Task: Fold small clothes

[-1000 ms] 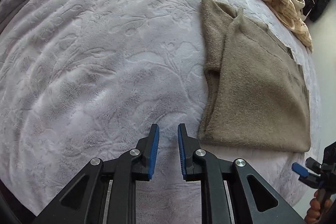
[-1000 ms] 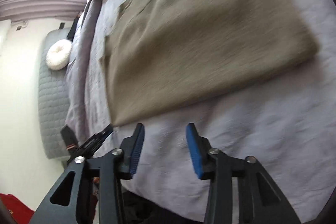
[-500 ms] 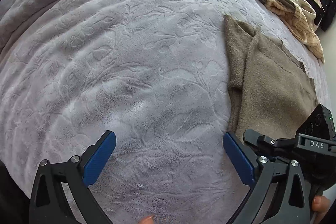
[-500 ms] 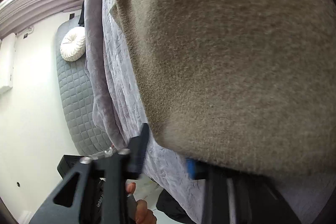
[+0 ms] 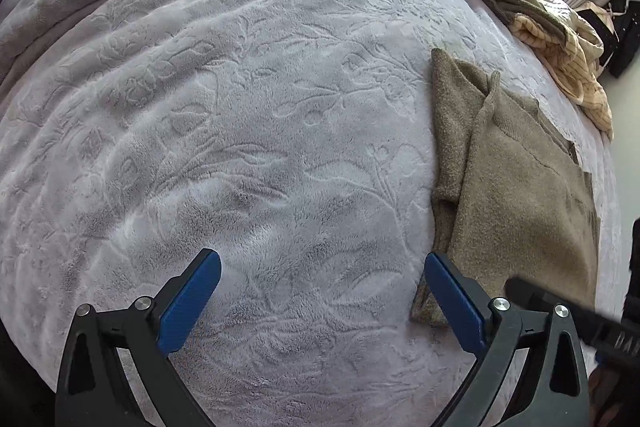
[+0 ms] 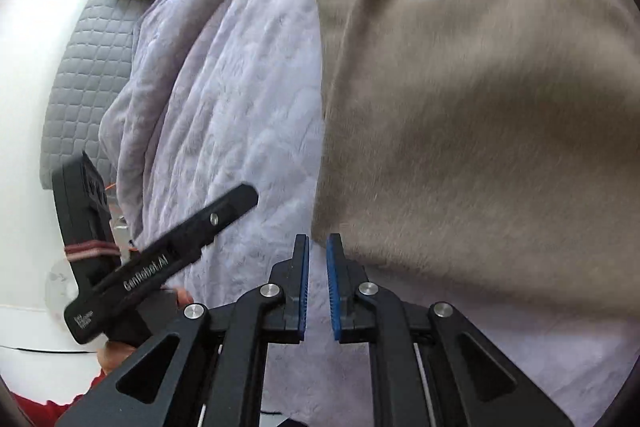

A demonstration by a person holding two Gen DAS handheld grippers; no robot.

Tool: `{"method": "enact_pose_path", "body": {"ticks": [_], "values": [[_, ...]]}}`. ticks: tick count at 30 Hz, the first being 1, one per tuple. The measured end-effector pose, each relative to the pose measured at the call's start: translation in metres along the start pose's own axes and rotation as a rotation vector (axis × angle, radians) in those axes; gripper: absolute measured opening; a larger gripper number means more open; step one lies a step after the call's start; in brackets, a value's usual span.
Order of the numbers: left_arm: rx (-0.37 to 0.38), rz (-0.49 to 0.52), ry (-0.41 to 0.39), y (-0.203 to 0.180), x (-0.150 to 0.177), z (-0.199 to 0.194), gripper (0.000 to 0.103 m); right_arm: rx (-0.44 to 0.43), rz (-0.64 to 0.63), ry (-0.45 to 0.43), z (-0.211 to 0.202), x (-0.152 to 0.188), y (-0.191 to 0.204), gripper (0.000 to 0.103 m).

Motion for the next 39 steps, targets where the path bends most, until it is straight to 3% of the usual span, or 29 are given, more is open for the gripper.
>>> {"method": "enact_pose_path", "body": {"ticks": [4, 8, 11, 14, 17, 23, 33, 36, 38, 39], "values": [[-0.031, 0.046, -0.008, -0.002, -0.002, 0.002, 0.102, 0.072, -0.036, -0.069, 0.016, -0.050, -0.012, 0.008], [-0.008, 0.062, 0.010, 0.000, -0.001, -0.001, 0.102, 0.134, -0.091, -0.059, 0.065, -0.077, -0.016, 0.008], [0.017, 0.059, 0.037, 0.000, 0.000, 0.000, 0.102, 0.164, -0.190, -0.067, 0.085, -0.078, -0.002, 0.007], [0.035, 0.042, 0.036, 0.000, -0.003, -0.001, 0.102, 0.111, -0.304, -0.036, 0.076, -0.069, 0.016, 0.008], [0.002, 0.066, 0.024, -0.005, -0.008, 0.001, 0.102, 0.107, -0.369, -0.010, 0.061, -0.055, 0.021, 0.008], [-0.015, 0.145, 0.031, -0.023, -0.008, 0.004, 0.102, 0.083, -0.244, -0.003, 0.016, -0.029, -0.003, 0.008], [-0.005, 0.135, 0.069, -0.041, 0.000, 0.012, 0.102, 0.113, -0.055, 0.024, -0.019, 0.017, -0.038, 0.009], [-0.007, 0.134, 0.082, -0.046, 0.002, 0.015, 0.102, 0.111, -0.021, 0.021, -0.023, 0.024, -0.044, 0.021], [0.000, 0.133, 0.096, -0.049, 0.003, 0.017, 0.102, 0.103, -0.001, 0.014, -0.026, 0.027, -0.046, 0.041], [0.006, 0.129, 0.105, -0.051, 0.004, 0.019, 0.102, 0.094, 0.010, 0.010, -0.027, 0.027, -0.047, 0.044]]}}
Point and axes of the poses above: each gripper's, at about its wrist camera, not at the fingertips, and z roughly the way its jaws point, y to its left, x to its underside, the point moved 3 cm from there along z, roughly the way its jaws point, and after that the axes turned 13 degrees about -y, right-handed, at the moved point
